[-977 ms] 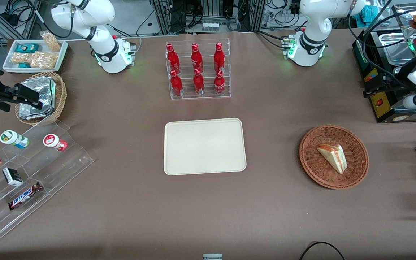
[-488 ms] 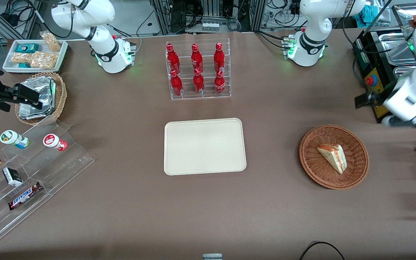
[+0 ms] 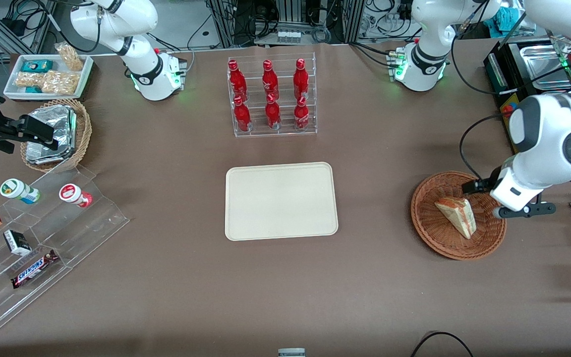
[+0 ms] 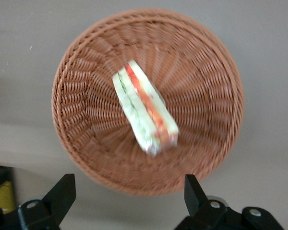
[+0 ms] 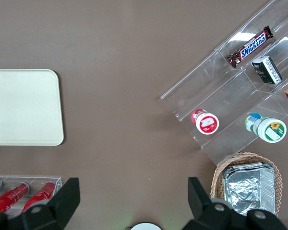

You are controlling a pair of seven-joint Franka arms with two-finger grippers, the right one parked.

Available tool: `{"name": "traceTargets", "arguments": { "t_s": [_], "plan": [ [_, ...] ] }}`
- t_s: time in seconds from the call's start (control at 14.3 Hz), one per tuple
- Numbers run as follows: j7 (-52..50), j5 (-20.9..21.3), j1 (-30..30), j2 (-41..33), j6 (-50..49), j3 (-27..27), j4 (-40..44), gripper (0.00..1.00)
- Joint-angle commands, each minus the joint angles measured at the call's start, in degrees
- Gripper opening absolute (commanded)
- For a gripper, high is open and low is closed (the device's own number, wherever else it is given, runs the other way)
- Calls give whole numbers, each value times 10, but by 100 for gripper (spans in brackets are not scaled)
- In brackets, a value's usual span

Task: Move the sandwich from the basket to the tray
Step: 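Lower the left gripper and close it on the triangular sandwich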

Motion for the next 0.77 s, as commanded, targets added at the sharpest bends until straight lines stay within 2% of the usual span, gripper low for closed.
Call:
{"name": "traceTargets", "arguments": {
  "t_s": [0.0, 0.14, 0.42, 0.63, 0.7],
  "plan": [
    [-202, 7, -5, 15, 32, -5, -3, 100],
    [-259, 7, -7, 19, 55, -5, -15, 100],
    [-266, 5, -3, 31, 165, -5, -82, 100],
    [-299, 5, -4, 69, 207, -5, -84, 100],
    [-298, 6, -4, 71, 208, -5, -85, 96]
  ]
}}
